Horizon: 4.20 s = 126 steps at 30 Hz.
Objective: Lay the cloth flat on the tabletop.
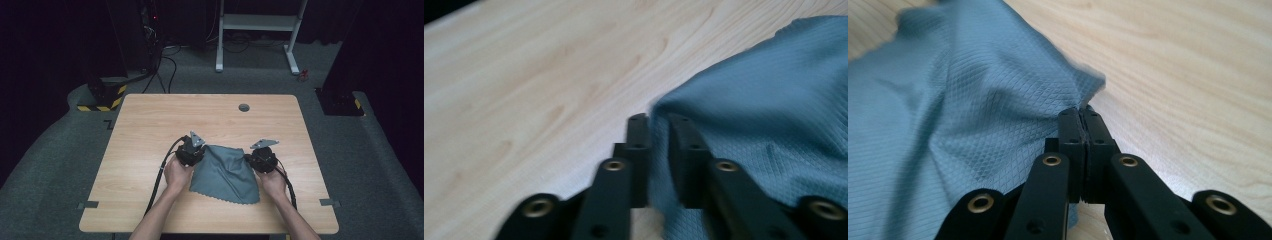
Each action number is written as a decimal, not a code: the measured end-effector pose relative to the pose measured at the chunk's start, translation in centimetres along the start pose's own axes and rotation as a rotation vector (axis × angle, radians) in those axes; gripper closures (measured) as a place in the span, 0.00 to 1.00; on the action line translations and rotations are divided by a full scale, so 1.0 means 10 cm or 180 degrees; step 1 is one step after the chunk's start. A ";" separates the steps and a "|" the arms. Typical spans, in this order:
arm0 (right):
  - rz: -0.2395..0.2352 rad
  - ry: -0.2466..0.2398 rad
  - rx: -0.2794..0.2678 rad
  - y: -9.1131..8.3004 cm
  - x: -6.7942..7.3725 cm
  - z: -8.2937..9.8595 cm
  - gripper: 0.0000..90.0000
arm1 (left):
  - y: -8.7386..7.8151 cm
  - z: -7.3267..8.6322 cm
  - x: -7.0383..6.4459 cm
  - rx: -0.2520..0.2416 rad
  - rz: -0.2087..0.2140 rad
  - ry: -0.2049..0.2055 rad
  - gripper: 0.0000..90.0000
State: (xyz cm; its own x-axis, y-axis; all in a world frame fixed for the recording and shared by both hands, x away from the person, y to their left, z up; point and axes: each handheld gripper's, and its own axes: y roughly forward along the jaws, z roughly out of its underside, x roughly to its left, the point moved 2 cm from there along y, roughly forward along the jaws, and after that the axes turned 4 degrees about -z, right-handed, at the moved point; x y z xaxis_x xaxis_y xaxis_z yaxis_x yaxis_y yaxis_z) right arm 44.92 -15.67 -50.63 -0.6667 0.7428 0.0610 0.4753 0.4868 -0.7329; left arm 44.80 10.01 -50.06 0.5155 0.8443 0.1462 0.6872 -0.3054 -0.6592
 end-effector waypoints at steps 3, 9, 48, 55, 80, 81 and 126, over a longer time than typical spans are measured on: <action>0.0015 0.0000 -0.0041 0.00 0.01 0.01 0.99 | -0.04 0.11 -0.06 0.0013 0.0084 -0.0049 0.63; -0.0191 -0.0306 -0.0380 -0.19 0.29 -0.06 0.99 | -0.06 0.32 -0.12 0.0039 0.0127 -0.0087 0.57; -0.0559 -0.0262 -0.0098 -0.01 0.63 0.06 0.99 | -0.03 0.52 -0.11 -0.0064 0.0094 -0.0329 0.46; -0.0135 -0.0127 -0.0176 -0.22 0.22 0.10 0.99 | -0.03 0.52 -0.11 -0.0064 0.0093 -0.0321 0.47; -0.0067 0.0110 0.0041 0.00 -0.09 0.30 1.00 | -0.25 0.61 -0.22 0.0029 0.0536 -0.0012 0.99; -0.0066 0.0092 0.0050 -0.02 -0.09 0.32 1.00 | -0.27 0.64 -0.22 0.0057 0.0579 -0.0031 0.99; 0.0254 0.0200 0.0001 0.10 -0.20 0.19 0.86 | 0.18 0.06 0.05 0.0008 0.0367 -0.0278 0.65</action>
State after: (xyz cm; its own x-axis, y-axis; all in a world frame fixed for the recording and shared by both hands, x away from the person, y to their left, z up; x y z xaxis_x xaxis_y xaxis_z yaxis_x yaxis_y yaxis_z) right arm 45.61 -17.54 -52.77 -0.5894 0.8066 0.0446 0.5254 0.4247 -0.7372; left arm 45.96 10.17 -51.65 0.5442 0.8389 0.0047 0.6247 -0.4015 -0.6698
